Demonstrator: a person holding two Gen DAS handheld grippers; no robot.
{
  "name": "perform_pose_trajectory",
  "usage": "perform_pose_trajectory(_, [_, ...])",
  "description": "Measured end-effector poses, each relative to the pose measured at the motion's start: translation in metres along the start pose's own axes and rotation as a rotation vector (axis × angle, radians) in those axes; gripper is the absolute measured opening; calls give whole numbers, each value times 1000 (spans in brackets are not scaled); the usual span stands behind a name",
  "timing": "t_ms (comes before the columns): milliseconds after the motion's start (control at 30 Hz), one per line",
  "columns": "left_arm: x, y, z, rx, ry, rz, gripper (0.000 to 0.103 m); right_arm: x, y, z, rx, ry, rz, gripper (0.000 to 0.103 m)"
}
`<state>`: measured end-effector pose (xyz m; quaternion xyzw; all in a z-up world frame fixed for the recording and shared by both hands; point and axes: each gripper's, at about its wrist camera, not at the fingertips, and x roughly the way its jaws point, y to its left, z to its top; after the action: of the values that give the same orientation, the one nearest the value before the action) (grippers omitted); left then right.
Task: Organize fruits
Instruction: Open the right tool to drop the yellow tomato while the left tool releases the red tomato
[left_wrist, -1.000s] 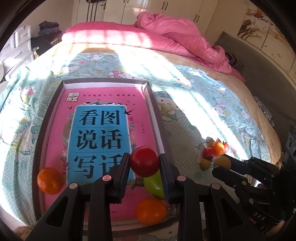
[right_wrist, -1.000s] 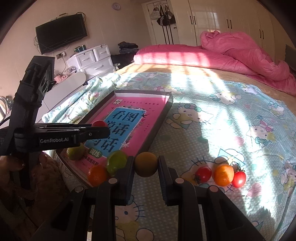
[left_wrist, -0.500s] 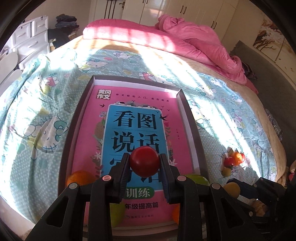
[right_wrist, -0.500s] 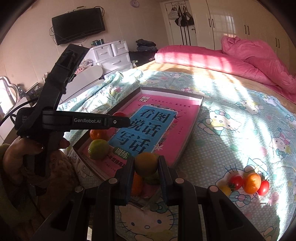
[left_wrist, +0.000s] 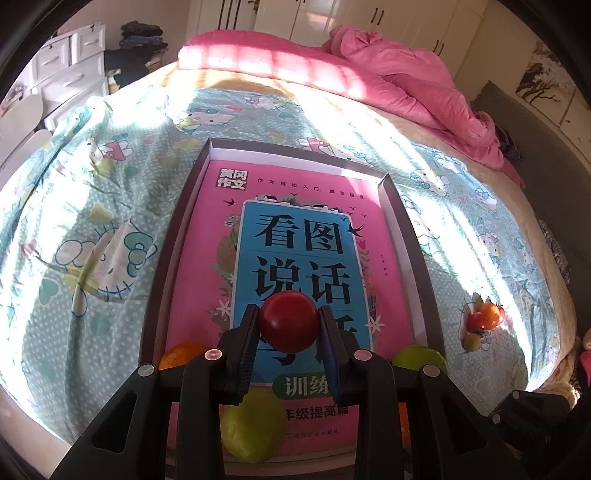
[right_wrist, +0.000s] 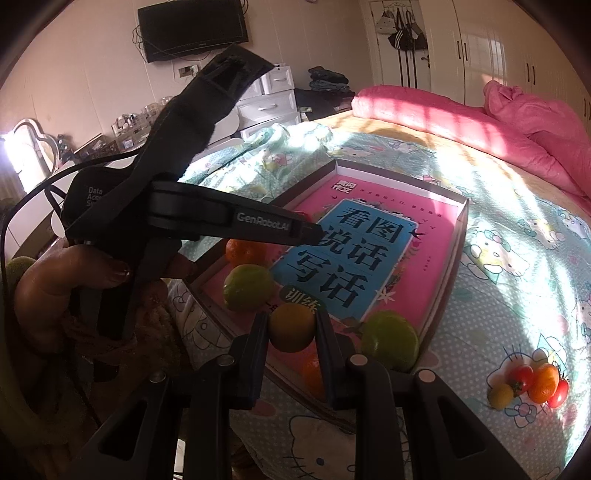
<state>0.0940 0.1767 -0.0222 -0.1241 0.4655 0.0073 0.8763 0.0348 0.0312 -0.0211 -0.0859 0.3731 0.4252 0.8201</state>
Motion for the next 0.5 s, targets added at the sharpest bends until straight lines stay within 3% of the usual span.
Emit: perform_pose_trajectory(500, [22, -1, -3, 12, 66, 11, 33, 32, 11, -2, -30, 49, 37, 26])
